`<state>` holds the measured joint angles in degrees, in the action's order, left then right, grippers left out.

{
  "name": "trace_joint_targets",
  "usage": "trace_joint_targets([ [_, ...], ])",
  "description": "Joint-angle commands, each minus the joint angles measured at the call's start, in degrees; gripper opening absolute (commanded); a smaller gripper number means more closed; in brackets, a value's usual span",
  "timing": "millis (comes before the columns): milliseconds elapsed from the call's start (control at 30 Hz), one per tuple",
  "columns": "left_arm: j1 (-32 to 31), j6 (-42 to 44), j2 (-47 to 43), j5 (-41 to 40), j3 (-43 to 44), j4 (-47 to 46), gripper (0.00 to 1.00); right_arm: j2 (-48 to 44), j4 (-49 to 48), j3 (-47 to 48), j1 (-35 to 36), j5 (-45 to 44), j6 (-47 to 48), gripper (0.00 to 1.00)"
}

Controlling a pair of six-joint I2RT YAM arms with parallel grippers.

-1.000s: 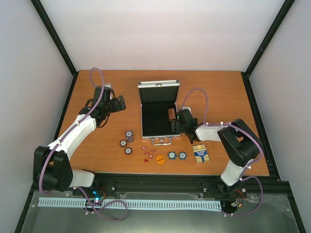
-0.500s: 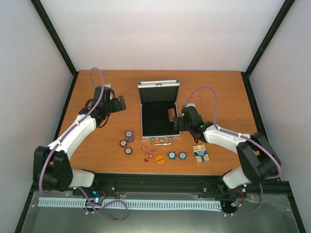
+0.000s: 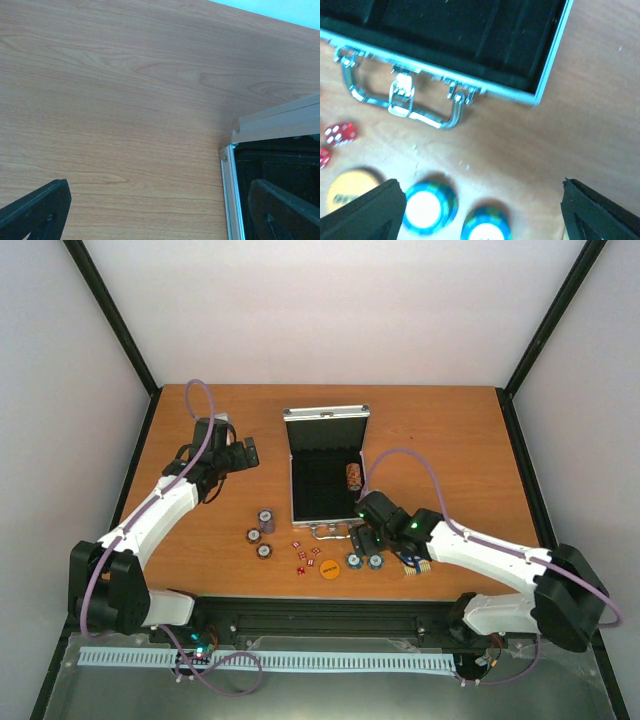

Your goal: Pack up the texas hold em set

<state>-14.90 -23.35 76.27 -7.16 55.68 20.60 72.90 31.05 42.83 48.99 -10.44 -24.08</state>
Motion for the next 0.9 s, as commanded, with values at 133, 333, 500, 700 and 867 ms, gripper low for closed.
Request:
trace_joint_targets([
  [133, -0.4, -0.2, 0.5, 0.4, 1.7, 0.3, 1.00, -6.3, 11.3, -2.5, 3.4, 6.1, -6.3, 0.81],
  [333, -0.4, -0.3, 0.7, 0.5, 1.6, 0.1, 1.00, -3.0, 9.7, -4.1, 3.7, 6.6, -7.4, 0.78],
  [500, -0.4, -0.1, 0.7, 0.6, 1.7, 0.1, 1.00, -1.3, 8.8, -4.6, 3.7, 6.2, -7.8, 0.78],
  [700, -0.4, -0.2, 1.1, 0.6, 1.5, -0.2, 1.00, 0.8, 7.3, -5.1, 3.7, 7.2, -7.5, 0.78],
  [867, -0.4, -0.2, 0.9, 0.4, 1.4, -0.1, 1.00, 3.1, 7.3, -4.7, 3.7, 5.7, -7.8, 0.77],
])
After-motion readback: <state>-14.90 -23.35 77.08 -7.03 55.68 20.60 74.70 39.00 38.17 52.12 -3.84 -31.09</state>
